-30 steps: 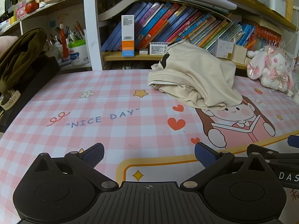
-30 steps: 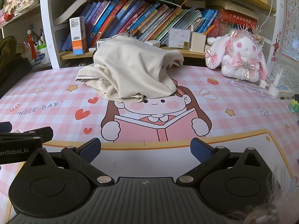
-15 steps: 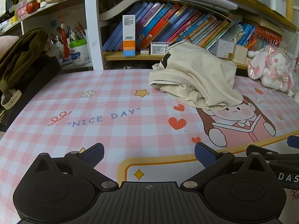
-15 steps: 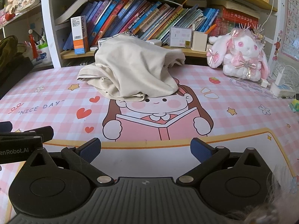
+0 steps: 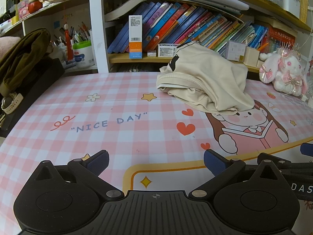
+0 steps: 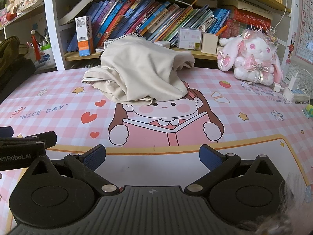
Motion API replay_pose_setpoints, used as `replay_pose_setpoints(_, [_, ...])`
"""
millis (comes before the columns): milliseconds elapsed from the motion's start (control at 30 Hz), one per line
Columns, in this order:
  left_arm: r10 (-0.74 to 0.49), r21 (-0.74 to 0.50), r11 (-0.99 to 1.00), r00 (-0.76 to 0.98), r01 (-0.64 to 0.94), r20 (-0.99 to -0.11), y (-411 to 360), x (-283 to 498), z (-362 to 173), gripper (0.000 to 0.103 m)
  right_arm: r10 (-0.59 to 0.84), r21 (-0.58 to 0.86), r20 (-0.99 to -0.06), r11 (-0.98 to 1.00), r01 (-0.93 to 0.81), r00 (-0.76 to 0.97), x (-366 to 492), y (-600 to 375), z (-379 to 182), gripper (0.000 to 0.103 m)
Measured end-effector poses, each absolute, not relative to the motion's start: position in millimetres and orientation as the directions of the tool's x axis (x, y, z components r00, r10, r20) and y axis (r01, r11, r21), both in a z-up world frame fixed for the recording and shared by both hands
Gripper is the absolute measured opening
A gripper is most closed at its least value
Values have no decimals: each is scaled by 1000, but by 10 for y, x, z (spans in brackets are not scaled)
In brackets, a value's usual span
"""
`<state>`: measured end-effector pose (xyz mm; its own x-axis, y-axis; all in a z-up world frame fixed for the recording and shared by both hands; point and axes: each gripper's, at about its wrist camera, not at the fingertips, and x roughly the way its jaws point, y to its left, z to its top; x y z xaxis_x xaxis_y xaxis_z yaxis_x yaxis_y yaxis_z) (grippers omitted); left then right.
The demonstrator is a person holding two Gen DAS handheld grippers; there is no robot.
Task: Fold clothes
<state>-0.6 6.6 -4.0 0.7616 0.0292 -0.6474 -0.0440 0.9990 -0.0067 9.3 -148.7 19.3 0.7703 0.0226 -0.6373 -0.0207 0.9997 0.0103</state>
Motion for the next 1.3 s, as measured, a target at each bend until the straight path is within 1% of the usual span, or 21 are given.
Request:
replay_pose_setpoints(167, [11, -25, 999, 762, -36, -647, 81, -29, -45, 103, 22, 10, -639, 1000, -20, 769, 59, -1485, 186, 103])
replay_pose_setpoints(367, [-52, -107, 994, 760, -24, -648, 135, -82, -69, 103, 27, 14, -641, 1000, -24, 767, 12, -1523, 181, 103])
replay_pose_setpoints(567, [-40, -115, 992, 756, -48, -653, 125, -66, -89, 103, 54, -20, -637, 996, -87, 769, 68, -1552, 210, 103])
replay_pose_setpoints(733, [6, -111, 988, 755, -105, -656, 108, 18, -111, 103, 82, -86, -610, 982, -169, 788, 347, -1610, 253, 103])
replay_pose_setpoints(900, [79, -81, 982, 753, -173, -653, 46, 120, -100, 103, 126, -122, -607, 961, -248, 785, 766, -1705, 229, 103])
replay_pose_setpoints(1100, [166, -6, 976, 763, -217, -625, -39, 140, -5, 103, 243, -122, -605, 913, -390, 758, 1233, -1709, 160, 103])
replay_pose_setpoints(1233, [209, 20, 967, 751, -253, -626, -85, 118, 20, 103, 295, -137, -610, 875, -465, 735, 1561, -1591, 78, 99])
replay_pose_setpoints(1300, [227, 37, 964, 749, -262, -622, -123, 93, 30, 103, 309, -127, -615, 869, -478, 725, 1695, -1563, 42, 88])
